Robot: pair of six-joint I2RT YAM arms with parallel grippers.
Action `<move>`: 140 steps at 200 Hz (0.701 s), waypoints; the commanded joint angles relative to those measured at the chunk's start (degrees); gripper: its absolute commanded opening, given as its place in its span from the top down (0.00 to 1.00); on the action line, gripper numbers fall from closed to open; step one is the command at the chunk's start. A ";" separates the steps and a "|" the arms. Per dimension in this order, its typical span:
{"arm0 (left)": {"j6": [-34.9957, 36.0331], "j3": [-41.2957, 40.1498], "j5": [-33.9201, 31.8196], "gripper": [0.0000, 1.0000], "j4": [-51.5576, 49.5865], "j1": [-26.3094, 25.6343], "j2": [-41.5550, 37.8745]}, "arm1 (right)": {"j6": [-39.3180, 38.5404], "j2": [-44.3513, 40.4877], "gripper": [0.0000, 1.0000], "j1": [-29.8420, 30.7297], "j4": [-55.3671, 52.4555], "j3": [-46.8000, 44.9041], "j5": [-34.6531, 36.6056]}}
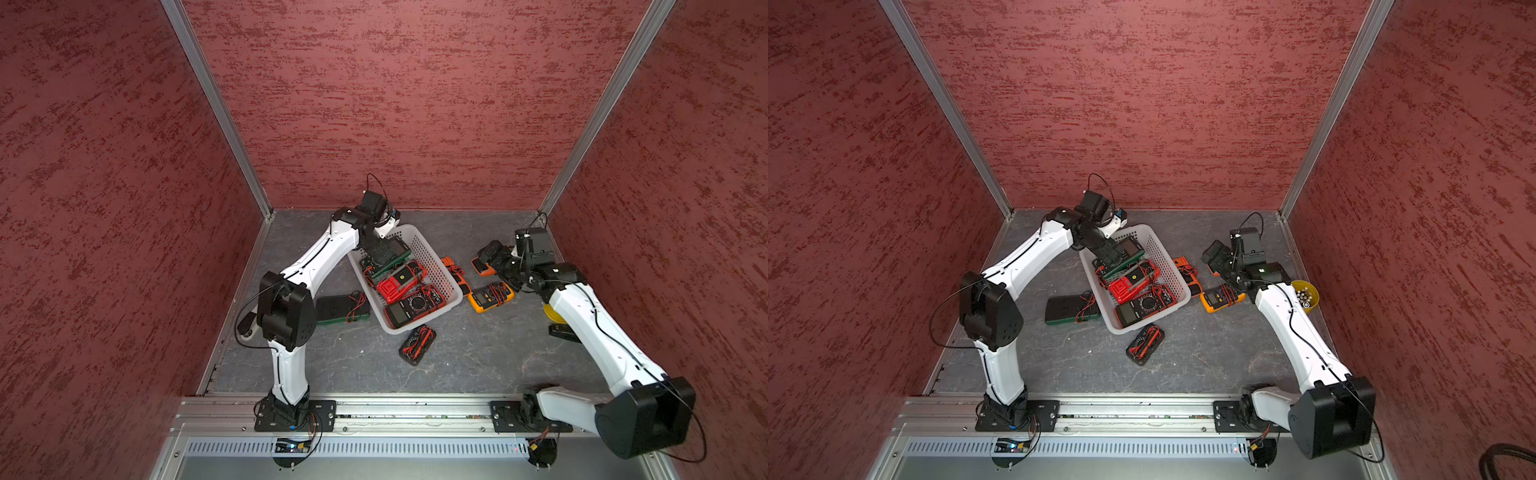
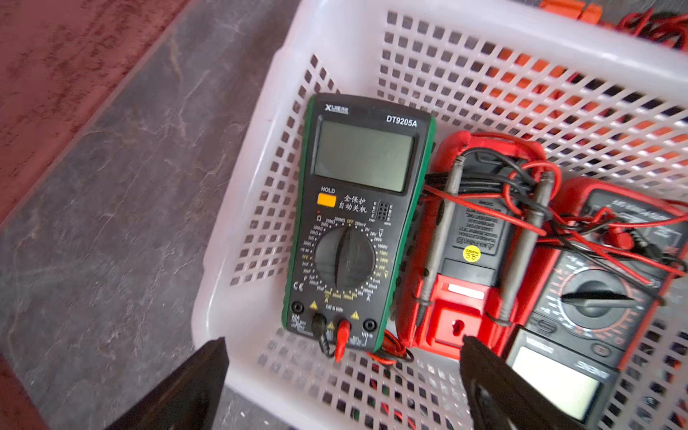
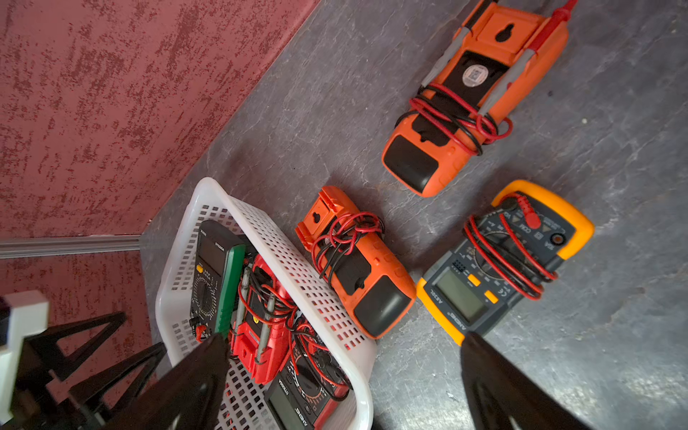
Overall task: Put the multimeter into the basket
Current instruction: Place the multimeter in the basket, then adjust the multimeter at the center of the board.
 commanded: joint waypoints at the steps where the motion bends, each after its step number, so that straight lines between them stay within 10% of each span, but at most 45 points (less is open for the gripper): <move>1: -9.88 -2.27 -3.88 0.00 -3.57 0.86 -2.71 | -0.90 0.39 0.01 0.46 -0.79 2.41 0.23; 45: -33.43 -11.09 -6.78 0.00 -5.40 4.67 -12.24 | -3.13 2.10 0.01 0.95 -2.30 3.93 1.06; 80: -52.66 -27.07 5.04 0.00 -0.40 14.76 -22.90 | -6.16 4.91 0.01 2.52 -2.45 6.26 0.04; 140: -66.24 -48.95 9.56 0.00 4.48 23.80 -37.00 | -13.62 10.89 0.01 9.02 -2.29 13.50 0.40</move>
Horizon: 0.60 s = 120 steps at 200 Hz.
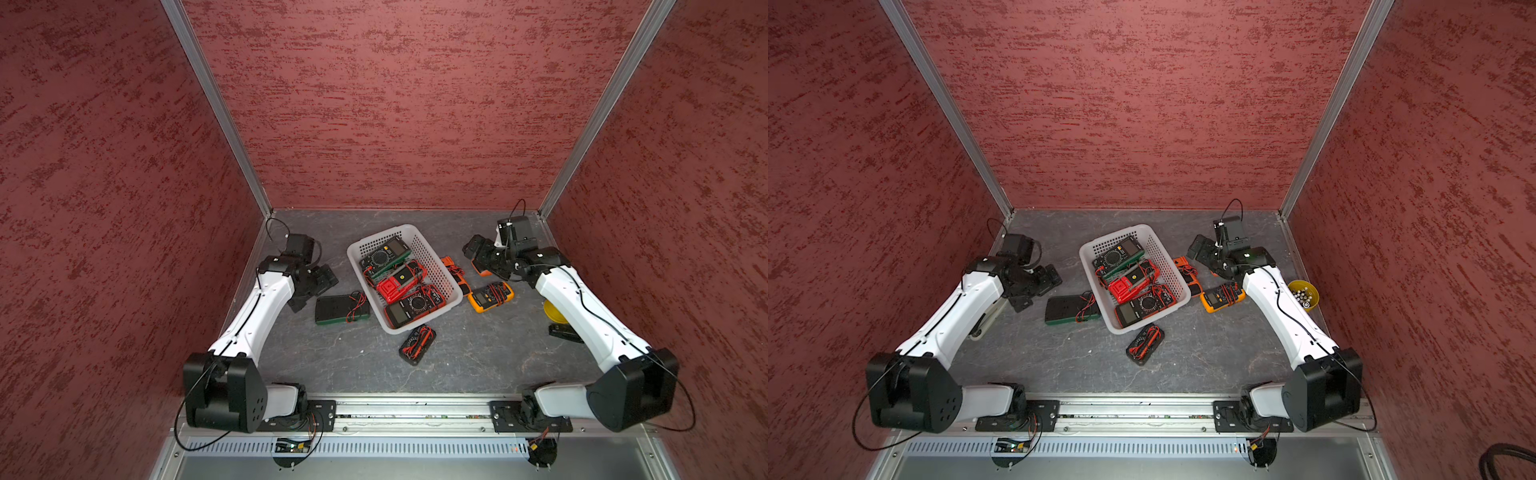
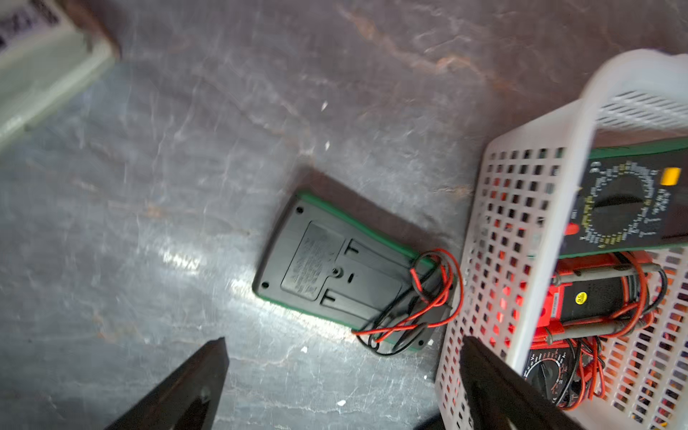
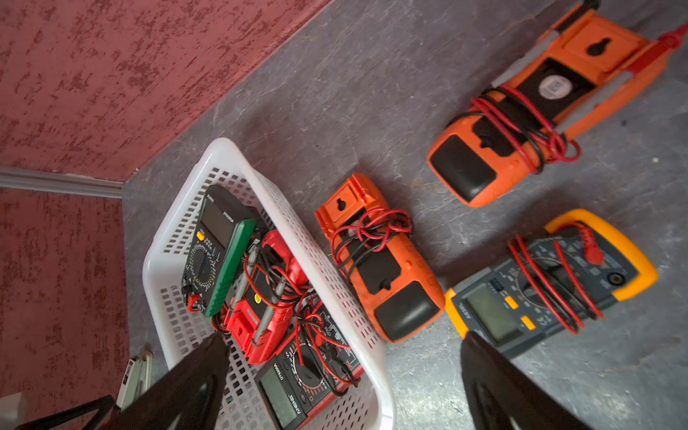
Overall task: Put the multimeter into the basket
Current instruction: Adjust the multimeter at the center of the board.
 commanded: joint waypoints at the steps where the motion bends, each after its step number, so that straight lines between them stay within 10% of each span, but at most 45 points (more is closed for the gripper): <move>1: -8.34 -4.59 3.41 0.00 2.67 1.74 -3.36 | -5.60 2.15 0.01 3.08 -0.20 4.58 0.47; 50: -13.65 -14.39 6.60 0.03 6.27 1.86 -7.69 | -11.96 9.74 0.03 10.77 -1.57 13.44 1.18; 120: -15.44 -18.71 6.27 0.35 3.85 1.07 -9.67 | -14.75 14.81 0.03 16.21 -2.79 20.26 2.39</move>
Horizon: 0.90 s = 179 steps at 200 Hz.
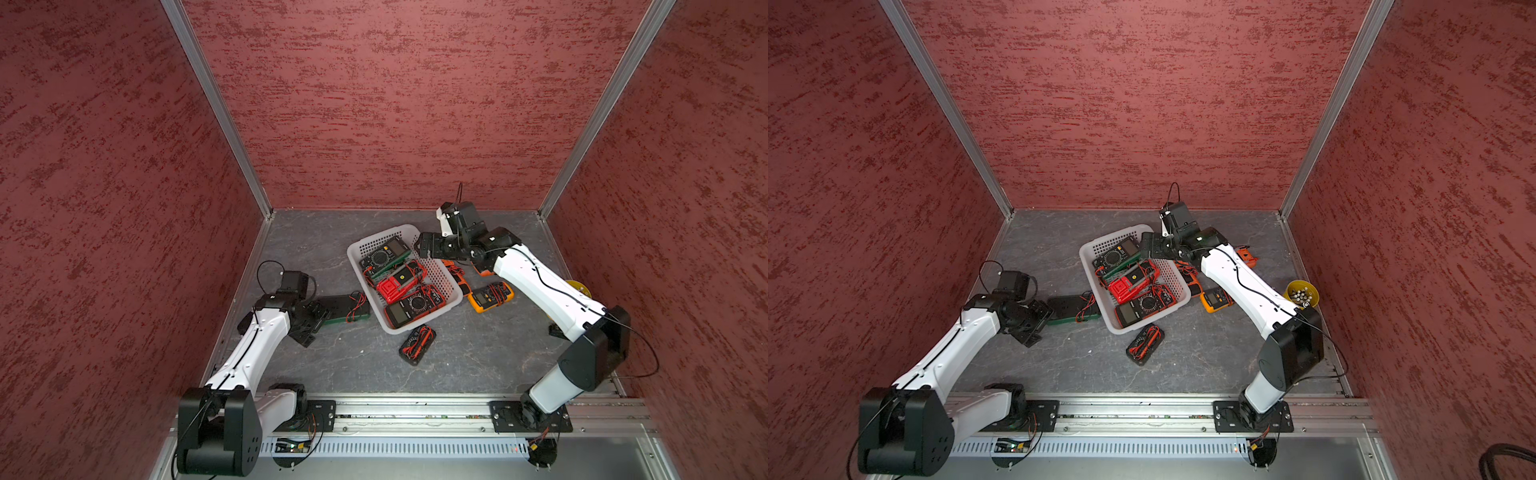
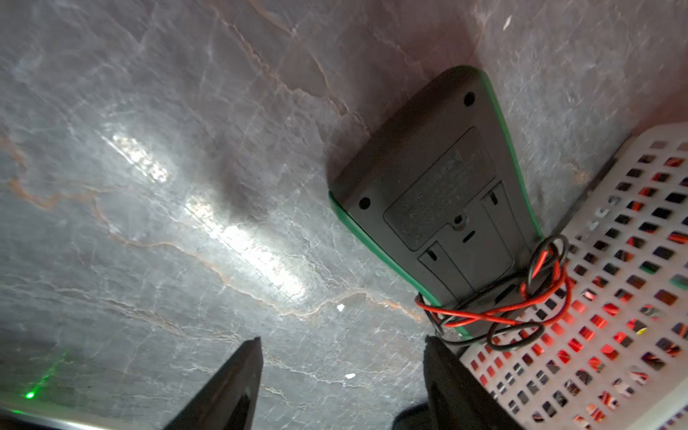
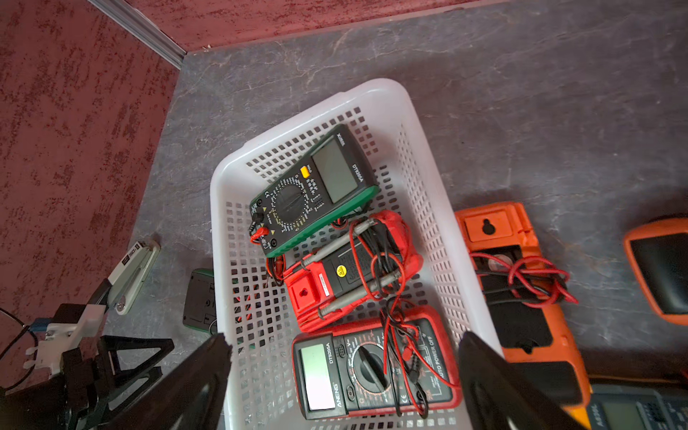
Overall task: Put the multimeter into the basket
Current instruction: Adjust the multimeter at the center of the board.
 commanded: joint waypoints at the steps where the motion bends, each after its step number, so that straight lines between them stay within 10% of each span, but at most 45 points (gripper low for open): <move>1: -0.74 -0.20 -0.19 0.35 -0.78 -0.49 0.01 | -2.14 0.29 0.03 1.18 -1.15 2.50 2.14; 179: 10.49 11.88 -1.24 0.60 11.78 4.05 27.69 | -0.05 -1.89 0.01 1.61 -3.57 2.29 7.24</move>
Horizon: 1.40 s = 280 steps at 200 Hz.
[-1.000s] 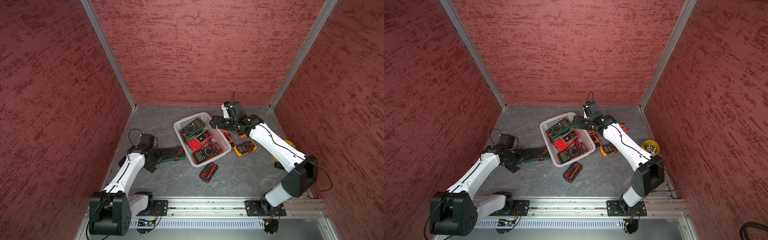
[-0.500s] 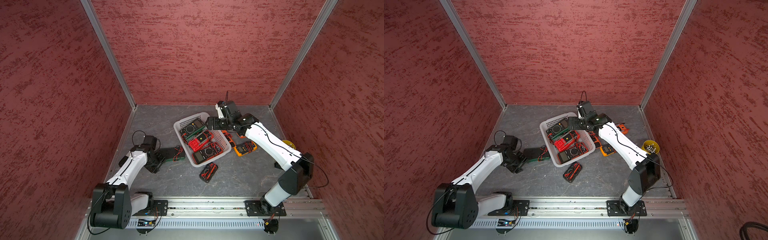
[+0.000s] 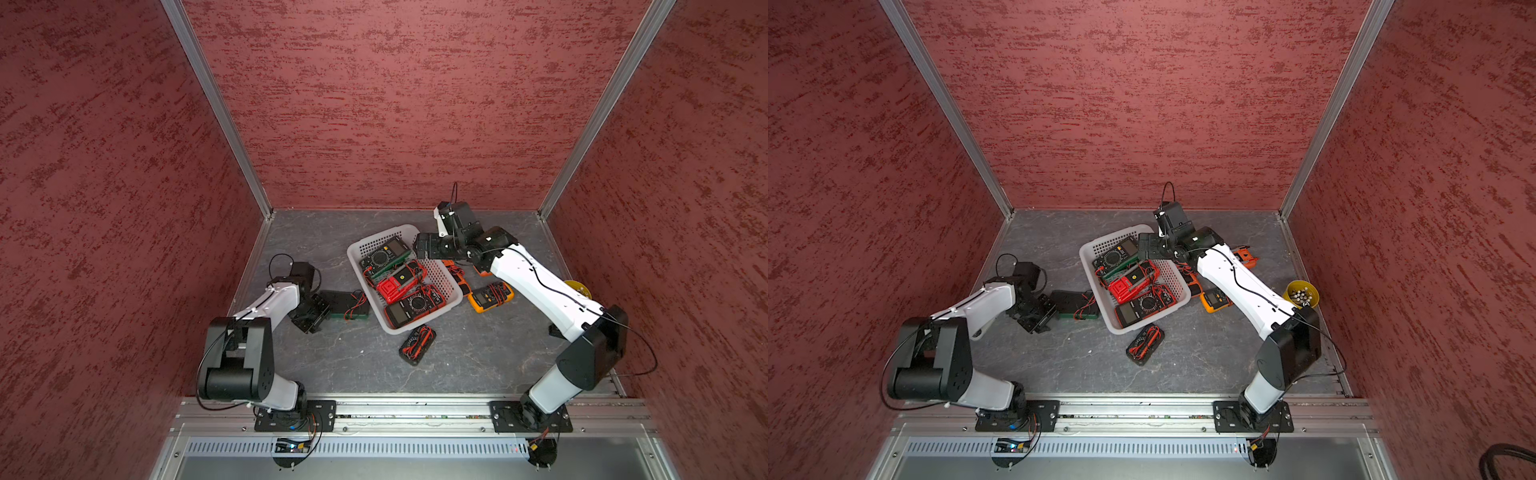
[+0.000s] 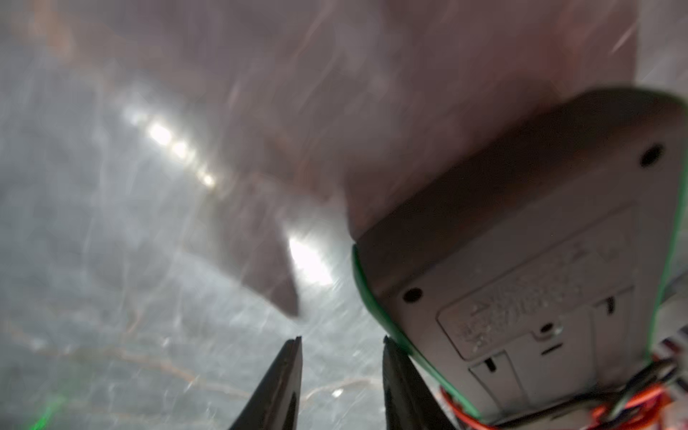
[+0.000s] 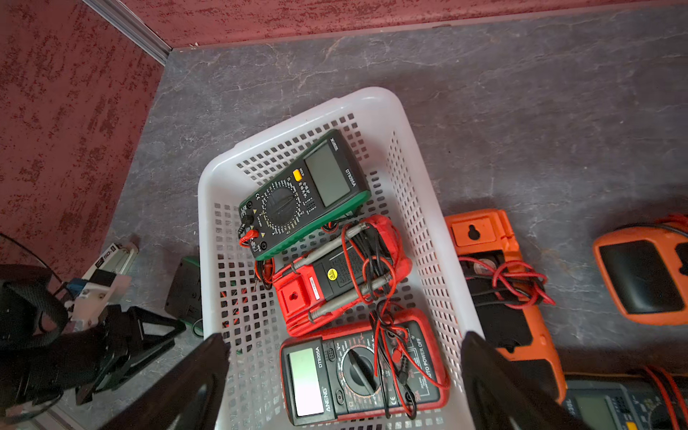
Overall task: Put the multimeter into the basket
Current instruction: Adjust the multimeter at the center of the board.
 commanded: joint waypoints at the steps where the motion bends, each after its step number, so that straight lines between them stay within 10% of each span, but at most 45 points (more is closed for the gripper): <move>1: 4.29 4.61 -1.23 0.60 4.98 1.61 4.76 | 0.49 -2.08 0.01 0.21 -1.82 1.29 2.58; 57: 6.93 17.86 -1.08 0.49 6.85 3.03 15.99 | 1.82 -3.80 0.01 0.20 -2.25 -0.90 4.12; 127: 3.62 19.26 -5.61 0.00 1.80 -3.83 10.65 | 3.35 -5.67 0.01 0.23 -0.20 -4.50 4.93; 280: 6.40 18.97 -3.90 0.00 -2.15 -15.49 11.57 | 2.96 -5.08 0.01 0.23 1.78 -6.90 4.37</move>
